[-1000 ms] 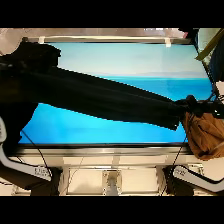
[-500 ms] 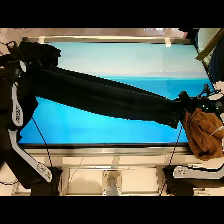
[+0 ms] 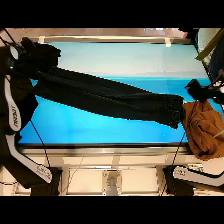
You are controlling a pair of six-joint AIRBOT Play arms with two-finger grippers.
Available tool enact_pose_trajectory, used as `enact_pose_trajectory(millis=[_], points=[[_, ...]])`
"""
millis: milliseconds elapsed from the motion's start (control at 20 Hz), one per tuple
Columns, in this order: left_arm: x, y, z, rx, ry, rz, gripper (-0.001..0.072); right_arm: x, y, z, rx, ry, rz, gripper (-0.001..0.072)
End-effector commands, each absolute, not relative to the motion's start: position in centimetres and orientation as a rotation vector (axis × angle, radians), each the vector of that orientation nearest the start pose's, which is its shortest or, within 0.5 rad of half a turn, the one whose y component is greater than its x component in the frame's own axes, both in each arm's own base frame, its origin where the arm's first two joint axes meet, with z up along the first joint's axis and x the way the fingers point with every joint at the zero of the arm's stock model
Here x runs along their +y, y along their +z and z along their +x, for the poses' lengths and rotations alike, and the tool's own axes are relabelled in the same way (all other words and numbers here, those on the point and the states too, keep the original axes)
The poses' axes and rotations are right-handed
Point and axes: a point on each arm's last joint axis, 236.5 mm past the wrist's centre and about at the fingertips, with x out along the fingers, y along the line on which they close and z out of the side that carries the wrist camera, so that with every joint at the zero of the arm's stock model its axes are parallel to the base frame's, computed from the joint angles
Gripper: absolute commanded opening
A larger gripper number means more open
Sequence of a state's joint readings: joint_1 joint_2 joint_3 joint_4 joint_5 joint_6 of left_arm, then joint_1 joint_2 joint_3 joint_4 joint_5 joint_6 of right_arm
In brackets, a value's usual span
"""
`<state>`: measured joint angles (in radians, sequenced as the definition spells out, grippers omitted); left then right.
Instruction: Fold the clothes and pants, and hang the long-sleeved shirts on hangers.
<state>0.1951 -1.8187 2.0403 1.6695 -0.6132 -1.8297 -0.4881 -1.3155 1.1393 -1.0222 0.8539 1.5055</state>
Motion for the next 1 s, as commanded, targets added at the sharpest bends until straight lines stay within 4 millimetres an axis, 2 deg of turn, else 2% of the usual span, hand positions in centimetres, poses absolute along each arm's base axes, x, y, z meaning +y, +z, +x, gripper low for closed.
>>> enact_pose_trajectory(millis=[0,50,150,250,300,350,400,500,600,750,950], points=[[10.9,28.0,61.4,0.263,0.232,-0.177,0.0625,-15.1,7.8,39.5,0.895,-0.277,0.506,0.0354],[9.5,29.9,60.4,0.253,0.206,-0.127,0.0626,-15.7,7.8,37.3,0.942,-0.302,0.490,0.0358],[6.4,32.2,58.5,0.262,0.151,-0.034,0.0626,-16.0,6.5,33.1,1.055,-0.320,0.544,0.0500],[2.9,32.6,57.3,0.299,0.086,0.040,0.0626,-14.3,4.0,30.4,1.187,-0.197,0.655,0.0500],[1.2,32.3,56.9,0.320,0.052,0.067,0.0626,-13.2,3.1,29.9,1.224,-0.109,0.739,0.0522],[-0.9,31.7,56.7,0.347,0.015,0.084,0.0626,-12.6,2.2,29.7,1.244,-0.049,0.822,0.0635],[-2.7,31.0,56.5,0.373,-0.019,0.095,0.0626,-12.8,0.9,29.8,1.258,-0.041,0.885,0.0692],[-6.7,29.3,55.9,0.427,-0.088,0.113,0.0626,-13.0,-1.9,29.9,1.295,-0.035,0.930,0.0692],[-10.4,27.7,55.2,0.471,-0.154,0.133,0.0626,-12.3,-3.8,30.5,1.292,0.022,0.964,0.0691],[-15.3,26.6,54.4,0.484,-0.240,0.157,0.0626,-11.6,-6.2,30.8,1.321,0.079,1.016,0.0691],[-19.3,25.1,53.8,0.506,-0.308,0.180,0.0626,-11.2,-7.6,31.4,1.312,0.122,1.045,0.0690]])
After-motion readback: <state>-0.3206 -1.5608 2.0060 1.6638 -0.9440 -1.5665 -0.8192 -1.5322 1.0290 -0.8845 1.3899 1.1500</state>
